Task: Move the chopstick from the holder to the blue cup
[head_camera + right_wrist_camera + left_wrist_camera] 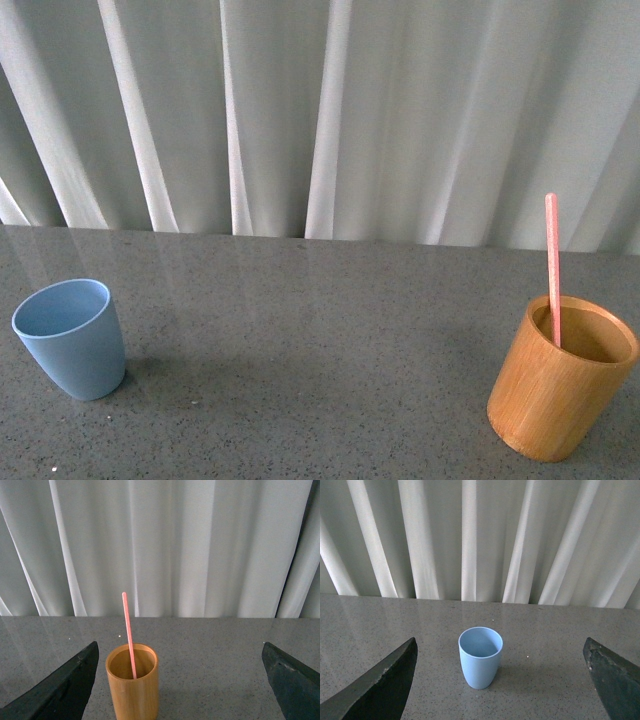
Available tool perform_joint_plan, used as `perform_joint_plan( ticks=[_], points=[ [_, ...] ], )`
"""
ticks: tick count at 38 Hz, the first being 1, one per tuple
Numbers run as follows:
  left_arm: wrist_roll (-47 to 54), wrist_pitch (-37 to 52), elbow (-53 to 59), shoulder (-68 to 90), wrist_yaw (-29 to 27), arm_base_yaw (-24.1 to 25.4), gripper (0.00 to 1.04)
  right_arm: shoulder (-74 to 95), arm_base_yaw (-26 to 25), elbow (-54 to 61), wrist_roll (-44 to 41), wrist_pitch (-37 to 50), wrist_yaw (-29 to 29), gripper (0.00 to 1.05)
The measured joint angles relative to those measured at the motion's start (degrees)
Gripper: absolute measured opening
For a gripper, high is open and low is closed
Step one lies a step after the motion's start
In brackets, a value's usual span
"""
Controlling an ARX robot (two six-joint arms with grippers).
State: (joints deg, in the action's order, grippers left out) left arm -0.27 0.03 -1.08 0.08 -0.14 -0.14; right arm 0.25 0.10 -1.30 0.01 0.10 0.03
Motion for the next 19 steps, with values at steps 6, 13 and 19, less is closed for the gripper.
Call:
perform_joint_plan(
  ticks=[6,13,19],
  points=[
    [0.00,0.00,0.02,0.00,0.00,0.00,0.98,0.00,0.00,0.00,0.00,0.00,0.02,0.95],
    [0.00,0.00,0.00,0.00,0.00,0.00,0.98,0.00,0.00,0.00,0.00,0.00,0.00,0.95],
    [0.00,0.00,0.00,0.00,0.00,0.00,0.98,0.00,0.00,0.00,0.02,0.00,0.00,0.95]
  ],
)
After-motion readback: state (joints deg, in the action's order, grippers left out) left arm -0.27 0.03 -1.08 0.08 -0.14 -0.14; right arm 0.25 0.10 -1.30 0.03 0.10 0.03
